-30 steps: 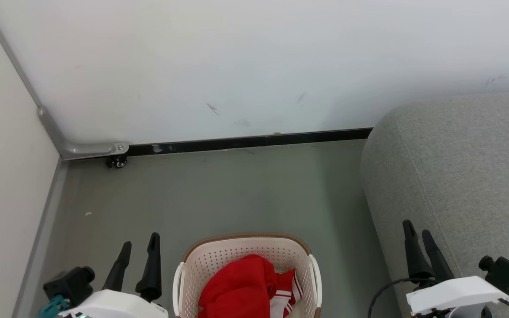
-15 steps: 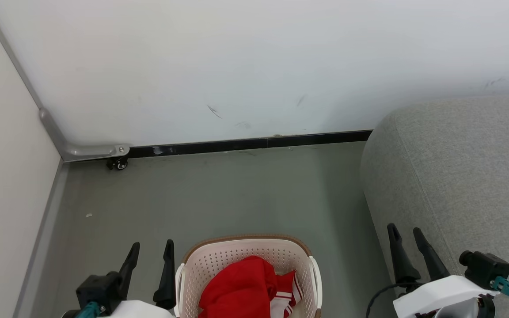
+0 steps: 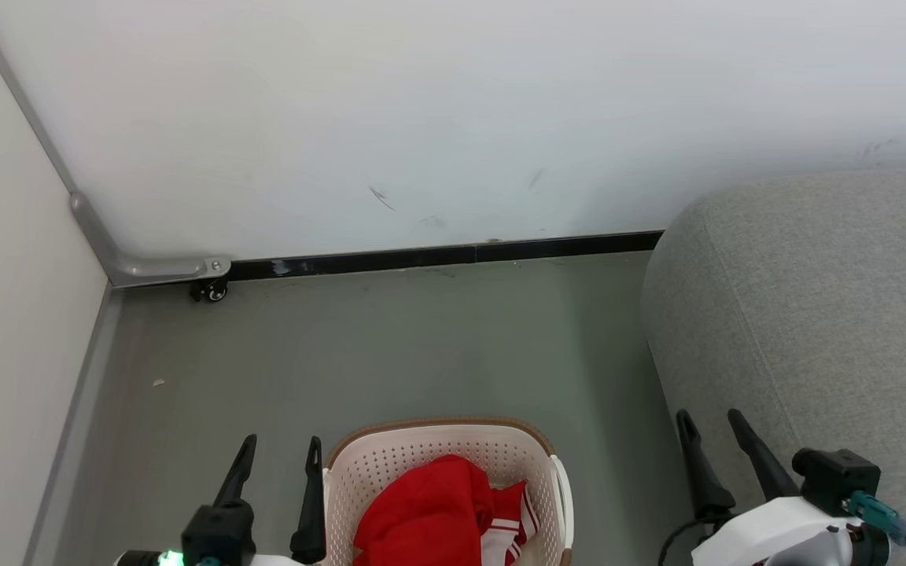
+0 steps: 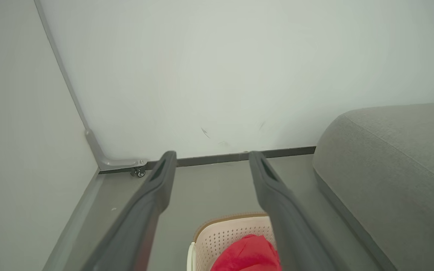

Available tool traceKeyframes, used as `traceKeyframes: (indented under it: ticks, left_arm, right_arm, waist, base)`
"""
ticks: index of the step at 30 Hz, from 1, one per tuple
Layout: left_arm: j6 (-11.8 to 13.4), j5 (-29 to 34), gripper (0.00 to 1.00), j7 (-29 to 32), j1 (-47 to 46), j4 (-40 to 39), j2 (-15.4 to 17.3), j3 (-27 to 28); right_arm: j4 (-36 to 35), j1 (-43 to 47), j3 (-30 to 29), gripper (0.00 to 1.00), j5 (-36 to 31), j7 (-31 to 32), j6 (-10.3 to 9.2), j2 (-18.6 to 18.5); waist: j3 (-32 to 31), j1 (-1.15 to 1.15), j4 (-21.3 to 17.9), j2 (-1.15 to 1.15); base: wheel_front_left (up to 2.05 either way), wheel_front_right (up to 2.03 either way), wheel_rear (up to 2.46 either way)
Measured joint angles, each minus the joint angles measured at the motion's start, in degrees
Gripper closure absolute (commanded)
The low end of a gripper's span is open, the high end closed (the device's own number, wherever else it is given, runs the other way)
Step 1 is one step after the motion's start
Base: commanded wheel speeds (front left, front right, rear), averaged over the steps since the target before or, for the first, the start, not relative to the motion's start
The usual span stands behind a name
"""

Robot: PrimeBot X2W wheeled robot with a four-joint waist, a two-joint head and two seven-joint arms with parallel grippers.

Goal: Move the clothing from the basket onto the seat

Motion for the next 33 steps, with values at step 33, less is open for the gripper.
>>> traceKeyframes:
  ticks: [33]
  left_arm:
    - [2.89,1.98,0.0,-0.54,-1.18,5.14,-1.42,1.85]
  right_arm:
    - [-0.25,0.06,1.46,0.0,-1.07,0.25,0.0,0.08]
  waist:
    - [1.12,-0.02,-0.18,0.0]
  base:
    - [0.0,0.0,0.0]
